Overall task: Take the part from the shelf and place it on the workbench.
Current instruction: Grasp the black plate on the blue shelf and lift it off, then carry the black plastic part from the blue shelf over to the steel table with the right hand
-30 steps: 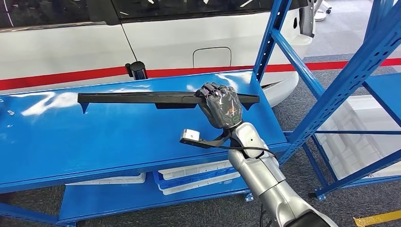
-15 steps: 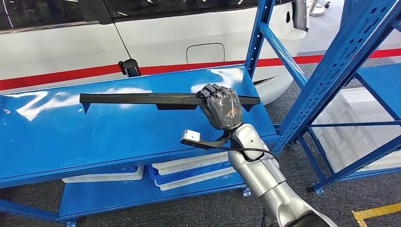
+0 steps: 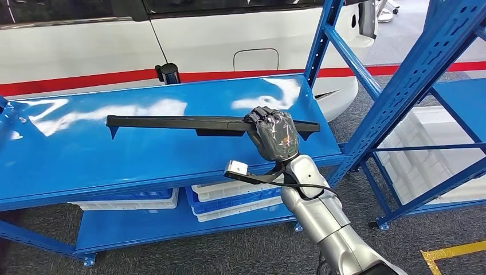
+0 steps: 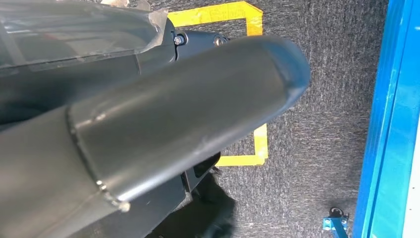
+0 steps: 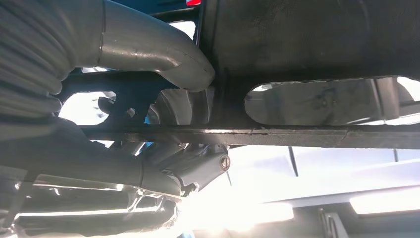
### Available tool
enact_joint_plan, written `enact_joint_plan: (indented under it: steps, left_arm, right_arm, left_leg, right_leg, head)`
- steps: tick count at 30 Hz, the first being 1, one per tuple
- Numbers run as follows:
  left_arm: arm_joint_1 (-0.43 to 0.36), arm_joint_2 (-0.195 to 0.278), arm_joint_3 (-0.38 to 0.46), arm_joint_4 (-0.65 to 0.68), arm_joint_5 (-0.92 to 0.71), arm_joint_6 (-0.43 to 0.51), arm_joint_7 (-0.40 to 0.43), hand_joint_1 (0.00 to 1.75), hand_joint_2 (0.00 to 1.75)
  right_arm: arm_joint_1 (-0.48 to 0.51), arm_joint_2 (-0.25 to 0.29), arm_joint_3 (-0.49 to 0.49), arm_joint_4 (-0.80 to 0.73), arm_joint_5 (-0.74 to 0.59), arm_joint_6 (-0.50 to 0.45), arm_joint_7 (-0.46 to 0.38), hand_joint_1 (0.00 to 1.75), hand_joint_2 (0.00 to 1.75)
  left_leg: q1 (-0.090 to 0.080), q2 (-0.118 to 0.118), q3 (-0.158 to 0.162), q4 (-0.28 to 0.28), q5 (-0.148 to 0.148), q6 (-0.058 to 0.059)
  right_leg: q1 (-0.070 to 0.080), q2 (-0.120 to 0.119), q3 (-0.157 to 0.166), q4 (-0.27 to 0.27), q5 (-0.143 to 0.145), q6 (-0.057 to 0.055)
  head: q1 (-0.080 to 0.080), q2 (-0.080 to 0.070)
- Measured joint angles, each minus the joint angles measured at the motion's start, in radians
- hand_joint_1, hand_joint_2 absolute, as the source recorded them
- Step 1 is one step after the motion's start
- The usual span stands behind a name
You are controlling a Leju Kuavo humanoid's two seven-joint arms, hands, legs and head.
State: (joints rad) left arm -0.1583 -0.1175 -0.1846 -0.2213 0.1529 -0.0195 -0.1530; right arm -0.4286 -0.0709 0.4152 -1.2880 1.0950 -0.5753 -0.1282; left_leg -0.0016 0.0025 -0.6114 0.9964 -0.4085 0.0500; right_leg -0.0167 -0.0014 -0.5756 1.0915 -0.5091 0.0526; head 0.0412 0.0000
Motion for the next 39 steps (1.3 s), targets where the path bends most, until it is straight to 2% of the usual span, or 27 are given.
enact_joint_plan:
  steps: [1, 2, 5, 6, 7, 8, 10, 11, 12, 13, 16, 17, 18, 20, 21, 23, 25, 26, 27, 28, 30, 31, 32, 33, 36, 37, 39]
  left_arm:
    - [-0.001, 0.000, 0.000, 0.000, 0.000, 0.000, 0.001, 0.00, 0.00]
    - [-0.002, 0.000, 0.000, 0.000, 0.000, 0.000, 0.001, 0.00, 0.00]
    - [-0.003, 0.000, 0.001, 0.000, 0.000, 0.001, 0.002, 0.00, 0.00]
    - [-0.003, 0.001, 0.001, 0.000, -0.001, 0.001, 0.002, 0.00, 0.00]
    - [-0.003, 0.002, 0.001, 0.000, -0.003, 0.001, 0.002, 0.00, 0.00]
    - [-0.003, 0.002, 0.001, 0.000, -0.006, 0.002, 0.002, 0.00, 0.00]
    - [-0.003, 0.003, 0.001, 0.000, -0.010, 0.003, 0.002, 0.00, 0.00]
    - [-0.003, 0.003, 0.002, 0.000, -0.010, 0.004, 0.002, 0.00, 0.00]
    - [-0.004, 0.003, 0.003, 0.000, -0.011, 0.006, 0.002, 0.00, 0.00]
    - [-0.005, 0.003, 0.005, 0.000, -0.011, 0.008, 0.002, 0.00, 0.00]
    - [-0.013, 0.004, 0.014, 0.000, -0.011, 0.013, 0.002, 0.00, 0.00]
    - [-0.016, 0.005, 0.017, -0.001, -0.011, 0.013, 0.002, 0.00, 0.00]
    - [-0.017, 0.006, 0.019, -0.001, -0.011, 0.014, 0.002, 0.00, 0.00]
    - [-0.018, 0.006, 0.022, -0.001, -0.011, 0.015, 0.002, 0.00, 0.00]
    - [-0.019, 0.007, 0.023, -0.001, -0.011, 0.016, 0.002, 0.00, 0.00]
    - [-0.022, 0.007, 0.025, -0.001, -0.012, 0.018, 0.001, 0.00, 0.00]
    - [-0.024, 0.007, 0.025, -0.002, -0.016, 0.020, 0.000, 0.00, 0.00]
    - [-0.024, 0.007, 0.025, -0.002, -0.019, 0.021, -0.001, 0.00, 0.00]
    - [-0.024, 0.007, 0.025, -0.002, -0.023, 0.023, -0.001, 0.00, 0.00]
    - [-0.024, 0.007, 0.025, -0.002, -0.026, 0.024, -0.002, 0.00, 0.00]
    - [-0.026, 0.008, 0.025, -0.002, -0.033, 0.027, -0.003, 0.00, 0.00]
    - [-0.029, 0.008, 0.025, -0.002, -0.037, 0.028, -0.005, 0.00, 0.00]
    - [-0.031, 0.009, 0.025, -0.002, -0.044, 0.029, -0.007, 0.00, 0.00]
    - [-0.034, 0.010, 0.025, -0.002, -0.052, 0.031, -0.012, 0.00, 0.00]
    - [-0.038, 0.012, 0.025, -0.002, -0.074, 0.037, -0.024, 0.00, 0.00]
    - [-0.038, 0.014, 0.024, -0.002, -0.078, 0.038, -0.026, 0.00, 0.00]
    - [-0.038, 0.016, 0.024, -0.002, -0.085, 0.038, -0.030, 0.00, 0.00]
  right_arm:
    - [0.001, 0.000, -0.001, -0.003, 0.000, 0.000, 0.000, 1.75, 1.75]
    - [0.002, 0.001, -0.003, -0.006, 0.000, -0.001, 0.000, 1.75, 1.75]
    - [0.004, 0.003, -0.009, -0.009, 0.000, -0.002, 0.000, 1.75, 1.75]
    - [0.004, 0.004, -0.011, -0.009, -0.001, -0.002, -0.002, 1.75, 1.75]
    - [0.005, 0.005, -0.013, -0.009, -0.003, -0.003, -0.004, 1.75, 1.75]
    - [0.005, 0.006, -0.015, -0.009, -0.006, -0.004, -0.007, 1.75, 1.75]
    - [0.006, 0.006, -0.019, -0.007, -0.015, -0.008, -0.014, 1.75, 1.75]
    - [0.006, 0.006, -0.021, -0.004, -0.020, -0.010, -0.018, 1.75, 1.75]
    - [0.007, 0.006, -0.023, -0.002, -0.026, -0.013, -0.022, 1.75, 1.75]
    - [0.007, 0.006, -0.025, 0.001, -0.031, -0.016, -0.027, 1.75, 1.75]
    - [0.007, 0.008, -0.031, 0.007, -0.042, -0.027, -0.038, 1.75, 1.75]
    - [0.006, 0.010, -0.033, 0.008, -0.044, -0.030, -0.040, 1.75, 1.75]
    - [0.006, 0.012, -0.035, 0.008, -0.045, -0.032, -0.041, 1.75, 1.75]
    - [0.005, 0.014, -0.036, 0.010, -0.045, -0.036, -0.043, 1.75, 1.75]
    - [0.006, 0.015, -0.037, 0.011, -0.046, -0.038, -0.043, 1.75, 1.75]
    - [0.006, 0.015, -0.041, 0.014, -0.048, -0.042, -0.043, 1.75, 1.75]
    - [0.009, 0.015, -0.044, 0.015, -0.050, -0.052, -0.043, 1.75, 1.75]
    - [0.013, 0.014, -0.047, 0.016, -0.050, -0.058, -0.043, 1.75, 1.75]
    - [0.019, 0.014, -0.050, 0.016, -0.051, -0.064, -0.043, 1.75, 1.75]
    - [0.024, 0.014, -0.055, 0.014, -0.051, -0.069, -0.043, 1.75, 1.75]
    - [0.032, 0.014, -0.065, 0.006, -0.052, -0.075, -0.043, 1.75, 1.75]
    - [0.034, 0.014, -0.070, -0.003, -0.052, -0.076, -0.043, 1.75, 1.75]
    - [0.037, 0.013, -0.075, -0.014, -0.052, -0.078, -0.044, 1.75, 1.75]
    - [0.041, 0.013, -0.081, -0.026, -0.052, -0.079, -0.044, 1.75, 1.75]
    - [0.054, 0.012, -0.097, -0.060, -0.052, -0.084, -0.046, 1.75, 1.75]
    - [0.057, 0.013, -0.100, -0.069, -0.052, -0.086, -0.046, 1.75, 1.75]
    - [0.061, 0.013, -0.104, -0.083, -0.051, -0.087, -0.046, 1.75, 1.75]
  left_leg:
    - [-0.002, 0.001, -0.003, 0.002, 0.003, -0.005]
    - [-0.003, 0.001, -0.007, 0.005, 0.007, -0.010]
    - [-0.002, 0.001, -0.015, 0.008, 0.016, -0.030]
    - [-0.001, -0.001, -0.022, 0.018, 0.004, -0.036]
    - [0.002, -0.003, -0.034, 0.045, -0.023, -0.043]
    - [0.005, -0.004, -0.053, 0.095, -0.064, -0.050]
    - [0.009, -0.004, -0.096, 0.227, -0.148, -0.061]
    - [0.011, -0.004, -0.107, 0.276, -0.169, -0.064]
    - [0.012, -0.004, -0.101, 0.290, -0.169, -0.065]
    - [0.012, -0.004, -0.074, 0.264, -0.151, -0.063]
    - [0.009, -0.006, 0.066, 0.063, -0.096, -0.047]
    - [0.006, -0.007, 0.093, 0.019, -0.092, -0.041]
    - [0.003, -0.007, 0.103, -0.001, -0.093, -0.035]
    - [-0.001, -0.006, 0.096, -0.007, -0.079, -0.021]
    - [0.000, -0.004, 0.092, -0.012, -0.070, -0.013]
    - [0.004, 0.000, 0.077, -0.022, -0.046, 0.004]
    - [0.002, 0.002, 0.053, -0.021, -0.027, 0.011]
    - [0.002, 0.002, 0.041, -0.020, -0.019, 0.011]
    - [0.002, 0.002, 0.028, -0.019, -0.010, 0.010]
    - [0.002, 0.002, 0.016, -0.017, -0.002, 0.009]
    - [0.002, 0.002, -0.004, -0.010, 0.011, 0.002]
    - [0.000, 0.001, -0.013, -0.005, 0.016, -0.003]
    - [-0.001, 0.002, -0.019, -0.001, 0.021, -0.009]
    - [-0.003, 0.002, -0.023, 0.003, 0.026, -0.015]
    - [0.001, 0.002, -0.034, 0.008, 0.031, -0.034]
    - [0.004, 0.001, -0.042, 0.024, 0.010, -0.040]
    - [0.007, -0.001, -0.076, 0.112, -0.073, -0.052]
  right_leg:
    - [0.002, 0.001, 0.032, -0.053, 0.014, -0.002]
    - [0.003, 0.001, 0.048, -0.082, 0.020, -0.007]
    - [0.002, 0.002, 0.039, -0.091, 0.030, -0.026]
    - [-0.001, 0.002, 0.034, -0.093, 0.036, -0.035]
    - [-0.004, 0.001, 0.029, -0.095, 0.044, -0.044]
    - [-0.006, 0.001, 0.021, -0.096, 0.051, -0.052]
    - [-0.004, 0.000, 0.002, -0.096, 0.066, -0.058]
    - [-0.004, 0.000, -0.008, -0.095, 0.073, -0.057]
    - [-0.003, 0.000, -0.018, -0.095, 0.080, -0.056]
    - [-0.003, 0.000, -0.026, -0.095, 0.087, -0.053]
    - [-0.001, 0.001, -0.042, -0.094, 0.105, -0.041]
    - [0.000, 0.001, -0.044, -0.094, 0.111, -0.035]
    - [0.001, 0.000, -0.046, -0.095, 0.117, -0.029]
    - [0.000, -0.001, -0.050, -0.096, 0.126, -0.016]
    - [0.000, -0.001, -0.057, -0.088, 0.120, -0.013]
    - [0.001, 0.000, -0.089, -0.023, 0.067, -0.019]
    - [0.000, 0.001, -0.133, 0.108, -0.011, -0.026]
    - [0.000, 0.001, -0.146, 0.165, -0.035, -0.023]
    - [-0.001, 0.001, -0.143, 0.193, -0.042, -0.016]
    - [-0.002, 0.001, -0.121, 0.181, -0.034, -0.007]
    - [-0.004, 0.000, -0.027, 0.057, -0.002, 0.007]
    - [-0.003, 0.000, 0.021, -0.014, 0.005, 0.006]
    - [-0.001, 0.000, 0.053, -0.065, 0.007, 0.001]
    - [0.001, 0.000, 0.068, -0.091, 0.004, -0.005]
    - [-0.002, 0.001, 0.056, -0.097, 0.018, -0.028]
    - [-0.004, 0.001, 0.049, -0.098, 0.026, -0.039]
    - [-0.006, 0.000, 0.030, -0.099, 0.045, -0.053]
  head:
    - [0.000, 0.000]
    - [0.000, 0.000]
    - [0.000, 0.000]
    - [-0.001, 0.000]
    - [-0.002, 0.000]
    - [-0.003, 0.000]
    - [-0.004, 0.000]
    - [-0.004, 0.000]
    - [-0.004, 0.000]
    - [-0.004, 0.000]
    - [-0.004, 0.000]
    - [-0.003, 0.000]
    - [-0.002, 0.000]
    - [-0.001, 0.000]
    - [-0.001, 0.000]
    - [-0.001, 0.000]
    - [0.000, 0.000]
    - [0.000, 0.000]
    - [-0.001, 0.000]
    - [-0.001, 0.000]
    - [-0.001, 0.000]
    - [-0.001, 0.000]
    - [-0.001, 0.000]
    - [-0.001, 0.000]
    - [-0.001, 0.000]
    - [-0.002, 0.000]
    - [-0.003, 0.000]
